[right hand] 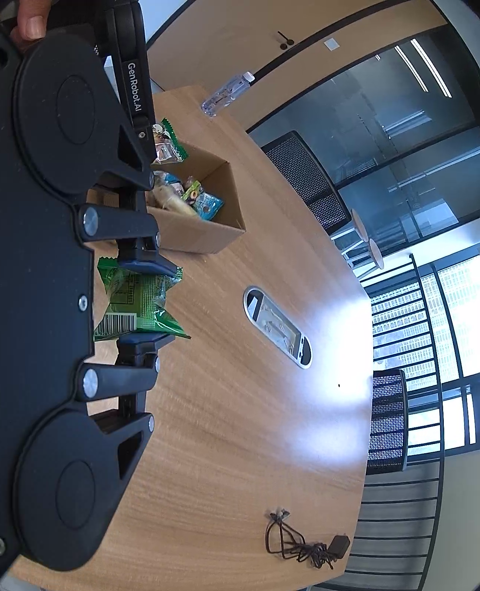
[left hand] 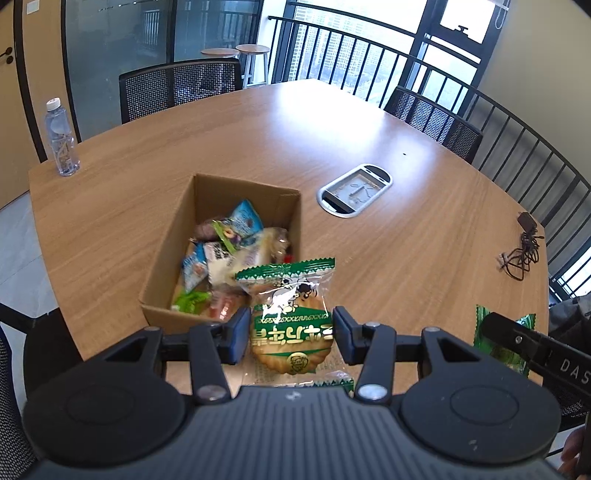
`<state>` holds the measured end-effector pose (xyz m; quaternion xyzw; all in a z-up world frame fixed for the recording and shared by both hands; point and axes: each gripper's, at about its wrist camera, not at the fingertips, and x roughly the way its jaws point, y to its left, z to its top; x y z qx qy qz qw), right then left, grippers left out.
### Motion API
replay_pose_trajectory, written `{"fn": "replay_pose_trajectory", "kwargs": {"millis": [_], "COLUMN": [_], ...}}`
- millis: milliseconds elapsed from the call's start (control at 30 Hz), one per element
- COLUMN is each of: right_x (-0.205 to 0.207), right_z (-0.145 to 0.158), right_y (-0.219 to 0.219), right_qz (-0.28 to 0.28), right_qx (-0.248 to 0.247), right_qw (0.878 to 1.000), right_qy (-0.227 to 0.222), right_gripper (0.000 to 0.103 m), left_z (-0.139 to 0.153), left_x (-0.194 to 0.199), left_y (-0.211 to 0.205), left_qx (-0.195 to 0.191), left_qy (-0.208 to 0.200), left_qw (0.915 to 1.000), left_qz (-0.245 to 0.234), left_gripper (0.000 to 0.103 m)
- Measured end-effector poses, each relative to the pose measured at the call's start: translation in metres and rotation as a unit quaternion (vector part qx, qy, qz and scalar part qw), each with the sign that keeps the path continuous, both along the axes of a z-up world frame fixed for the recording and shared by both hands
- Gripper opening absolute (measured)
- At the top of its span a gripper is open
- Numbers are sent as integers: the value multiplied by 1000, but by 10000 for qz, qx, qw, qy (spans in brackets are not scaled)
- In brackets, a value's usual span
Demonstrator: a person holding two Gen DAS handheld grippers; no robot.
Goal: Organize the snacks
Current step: 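Carry the green-wrapped cake and green candy over the box with both tools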
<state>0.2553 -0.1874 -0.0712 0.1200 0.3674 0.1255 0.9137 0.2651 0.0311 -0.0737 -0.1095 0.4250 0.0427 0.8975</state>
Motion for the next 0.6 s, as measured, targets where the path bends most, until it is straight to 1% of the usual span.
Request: {"fn": "replay_pose_trajectory", "kwargs": {"millis": [333, 600], "right_x": [26, 41], "right_z": [-6, -10], "right_y": [53, 91], "right_qz": [51, 79], "right_qx": [47, 59], "right_qw": [9999, 9998], "right_qy": [84, 159], "right_gripper": [30, 30], "left_z": [-10, -20], "left_x": [29, 53], "left_y": [56, 88], "left_qx": [5, -55], "left_qy": [145, 255], "left_qw": [9999, 9996], "left_qz": [9, -78], "left_gripper": [47, 47]}}
